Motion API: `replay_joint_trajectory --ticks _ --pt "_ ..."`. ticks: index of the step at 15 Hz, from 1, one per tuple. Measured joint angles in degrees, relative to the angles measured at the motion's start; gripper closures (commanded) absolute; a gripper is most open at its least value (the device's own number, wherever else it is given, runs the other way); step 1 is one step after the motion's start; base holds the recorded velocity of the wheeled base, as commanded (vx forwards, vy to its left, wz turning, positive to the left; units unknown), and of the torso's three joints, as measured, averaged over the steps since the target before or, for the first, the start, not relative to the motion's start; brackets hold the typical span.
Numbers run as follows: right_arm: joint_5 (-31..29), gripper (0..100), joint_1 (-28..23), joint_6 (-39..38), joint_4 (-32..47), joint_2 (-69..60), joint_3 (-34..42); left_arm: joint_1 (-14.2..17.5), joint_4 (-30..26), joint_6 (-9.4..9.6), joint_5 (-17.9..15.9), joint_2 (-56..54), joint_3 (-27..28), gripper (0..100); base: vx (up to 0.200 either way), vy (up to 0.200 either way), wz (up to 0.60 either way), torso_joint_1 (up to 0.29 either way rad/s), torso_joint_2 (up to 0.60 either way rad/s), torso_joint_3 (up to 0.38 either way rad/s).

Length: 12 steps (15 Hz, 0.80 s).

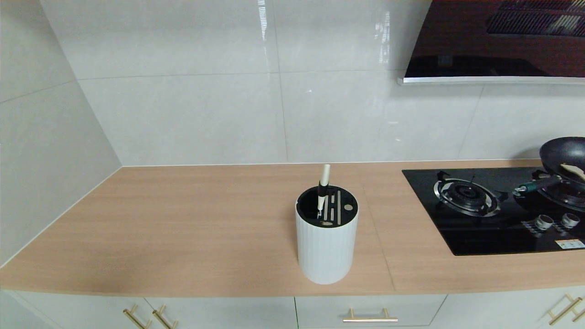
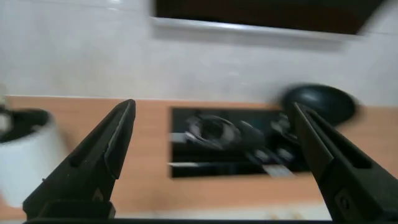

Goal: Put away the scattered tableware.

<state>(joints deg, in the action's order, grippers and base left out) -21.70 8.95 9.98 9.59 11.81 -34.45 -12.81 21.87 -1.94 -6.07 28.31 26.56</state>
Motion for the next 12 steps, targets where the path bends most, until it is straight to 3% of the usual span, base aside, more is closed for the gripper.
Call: replay_joint_trajectory --ticks 2,3,5,7,9,11,12 --pt "0.4 0 -3.7 -1.7 -0.1 -3.9 1.0 1.0 -11.8 -0.16 1.1 -11.5 2.0 0 0.0 0.0 0.0 0.0 0.0 0.0" --pt "1.5 0 -5.8 -2.0 0.4 -5.6 1.7 1.9 -14.6 -0.62 4.1 -15.3 2.8 0 0.0 0.0 0.0 0.0 0.0 0.0" --pt "1.8 0 -8.4 -3.3 1.0 -8.5 5.2 5.5 -14.2 -0.93 7.8 -19.7 2.0 0 0.0 0.0 0.0 0.0 0.0 0.0" --pt "1.3 0 -9.1 -5.8 0.0 -10.2 7.9 9.0 -13.7 -0.52 7.4 -22.7 -0.6 0 0.0 0.0 0.0 0.0 0.0 0.0" --pt "1.0 0 -9.3 -6.9 -1.3 -11.1 11.5 11.3 -12.1 1.5 7.9 -25.8 -6.6 0 0.0 0.0 0.0 0.0 0.0 0.0" --pt "1.0 0 -9.3 -7.4 -5.7 -11.5 16.7 12.4 -9.6 3.08 8.9 -27.3 -16.7 0 0.0 0.0 0.0 0.0 0.0 0.0" --pt "1.1 0 -9.3 -7.3 -8.9 -11.6 20.4 12.6 -11.3 3.16 9.4 -27.8 -21.3 0 0.0 0.0 0.0 0.0 0.0 0.0"
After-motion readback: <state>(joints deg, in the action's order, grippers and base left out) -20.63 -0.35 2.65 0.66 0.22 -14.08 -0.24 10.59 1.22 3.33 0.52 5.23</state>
